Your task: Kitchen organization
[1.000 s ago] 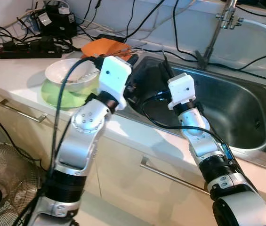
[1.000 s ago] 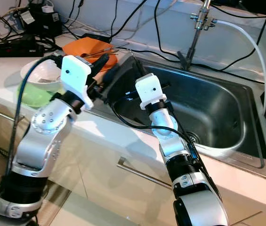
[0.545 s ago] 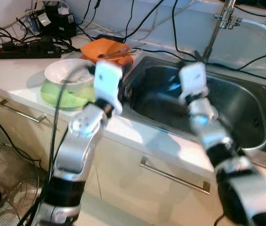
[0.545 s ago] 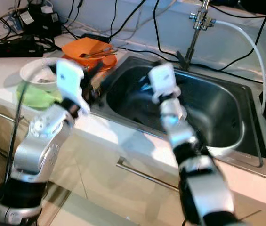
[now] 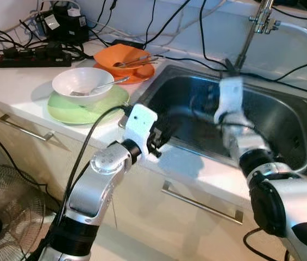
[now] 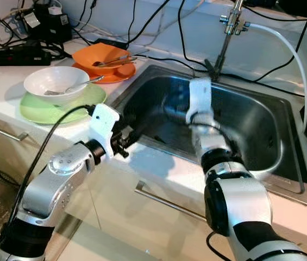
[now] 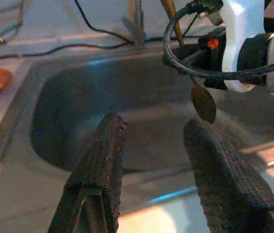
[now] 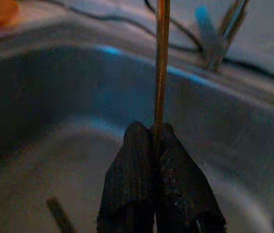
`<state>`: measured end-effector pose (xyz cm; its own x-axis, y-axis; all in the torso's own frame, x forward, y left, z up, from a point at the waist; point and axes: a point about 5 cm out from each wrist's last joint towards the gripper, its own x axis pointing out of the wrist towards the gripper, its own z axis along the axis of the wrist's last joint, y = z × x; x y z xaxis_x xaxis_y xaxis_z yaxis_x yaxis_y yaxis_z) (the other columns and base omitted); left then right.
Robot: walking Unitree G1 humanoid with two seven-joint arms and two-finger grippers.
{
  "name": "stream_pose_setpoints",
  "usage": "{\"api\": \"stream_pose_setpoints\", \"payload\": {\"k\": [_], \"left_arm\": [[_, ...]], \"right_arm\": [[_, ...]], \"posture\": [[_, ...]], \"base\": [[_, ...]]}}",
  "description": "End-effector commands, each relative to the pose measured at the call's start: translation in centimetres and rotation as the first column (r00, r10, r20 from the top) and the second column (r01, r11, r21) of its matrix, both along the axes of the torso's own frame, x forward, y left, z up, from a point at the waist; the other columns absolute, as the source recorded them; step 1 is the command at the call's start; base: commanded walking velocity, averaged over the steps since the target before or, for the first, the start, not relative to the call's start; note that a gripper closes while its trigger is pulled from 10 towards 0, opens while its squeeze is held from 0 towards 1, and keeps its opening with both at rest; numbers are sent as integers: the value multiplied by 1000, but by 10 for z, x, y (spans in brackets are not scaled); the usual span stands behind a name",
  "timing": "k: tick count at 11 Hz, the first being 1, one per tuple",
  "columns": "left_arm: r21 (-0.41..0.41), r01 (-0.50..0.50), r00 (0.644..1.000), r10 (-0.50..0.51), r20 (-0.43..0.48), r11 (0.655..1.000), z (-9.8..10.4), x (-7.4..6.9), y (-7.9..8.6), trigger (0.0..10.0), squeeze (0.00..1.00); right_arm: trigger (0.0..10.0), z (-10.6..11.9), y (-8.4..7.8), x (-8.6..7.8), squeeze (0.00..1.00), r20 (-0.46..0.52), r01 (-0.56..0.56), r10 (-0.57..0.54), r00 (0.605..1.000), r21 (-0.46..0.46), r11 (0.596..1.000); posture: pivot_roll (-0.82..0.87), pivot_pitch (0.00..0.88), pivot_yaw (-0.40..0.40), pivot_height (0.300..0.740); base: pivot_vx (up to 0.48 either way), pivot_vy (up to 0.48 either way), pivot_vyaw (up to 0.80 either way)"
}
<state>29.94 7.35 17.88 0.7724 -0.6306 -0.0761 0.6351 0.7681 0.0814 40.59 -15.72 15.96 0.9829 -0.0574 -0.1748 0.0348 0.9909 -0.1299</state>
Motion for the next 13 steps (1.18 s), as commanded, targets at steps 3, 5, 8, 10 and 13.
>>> {"api": "stream_pose_setpoints", "payload": {"k": [3,5,8,10,13], "left_arm": [[22,28,997,-26,-78,999,-9,-6,-5,10000,0],[26,29,995,-27,-96,999,-10,-7,-7,10000,0],[31,23,994,-20,-108,999,-10,-8,-5,10000,0],[33,28,993,-24,-118,999,-12,-9,-6,10000,0],[37,35,992,-31,-122,999,-13,-11,-7,10000,0]], "right_arm": [[10000,-8,-2,-2,0,-82,24,-22,996,29,999],[10000,-13,1,-3,0,-104,11,-9,995,19,1000],[10000,-22,5,-7,0,-147,3,2,989,33,999],[10000,-30,8,-10,0,-170,-8,13,985,32,999],[10000,-41,7,-15,624,-197,-6,12,980,33,999]], "posture": [[279,0,-81,740],[288,0,-84,740],[298,0,-87,740],[299,0,-86,740],[298,5,-87,740]], "base": [[0,0,0],[0,0,0],[0,0,0],[0,0,0],[0,0,0]]}}
